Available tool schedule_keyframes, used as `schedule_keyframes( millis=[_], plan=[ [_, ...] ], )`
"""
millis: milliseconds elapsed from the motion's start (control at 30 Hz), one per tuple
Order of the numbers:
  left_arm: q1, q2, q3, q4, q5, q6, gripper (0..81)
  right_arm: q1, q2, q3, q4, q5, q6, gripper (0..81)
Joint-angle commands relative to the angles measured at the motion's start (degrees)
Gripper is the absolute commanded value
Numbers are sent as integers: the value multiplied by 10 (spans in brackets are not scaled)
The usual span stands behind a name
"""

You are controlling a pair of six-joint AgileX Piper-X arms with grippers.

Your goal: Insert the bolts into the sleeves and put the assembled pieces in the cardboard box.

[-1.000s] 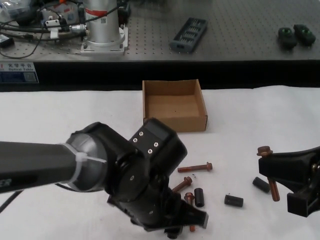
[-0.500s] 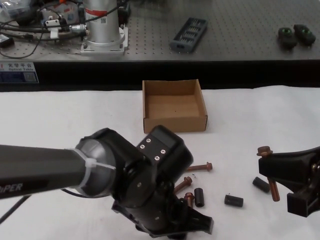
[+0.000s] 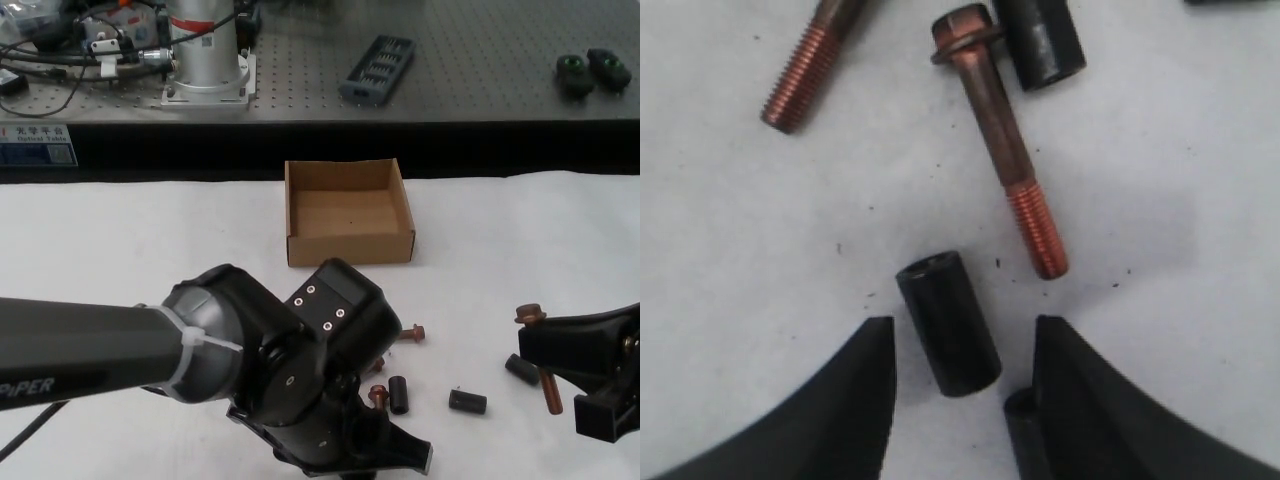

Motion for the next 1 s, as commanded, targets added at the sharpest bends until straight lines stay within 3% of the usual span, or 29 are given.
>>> schedule_keyframes(
  millis=[0, 967],
  plan=[
    [-2, 5, -6, -3, -8, 0, 330, 1, -5, -3, -1, 1, 0, 43],
    [-2, 37, -43, 41, -21, -22, 330, 1, -5, -3, 0, 1, 0, 43]
  ],
)
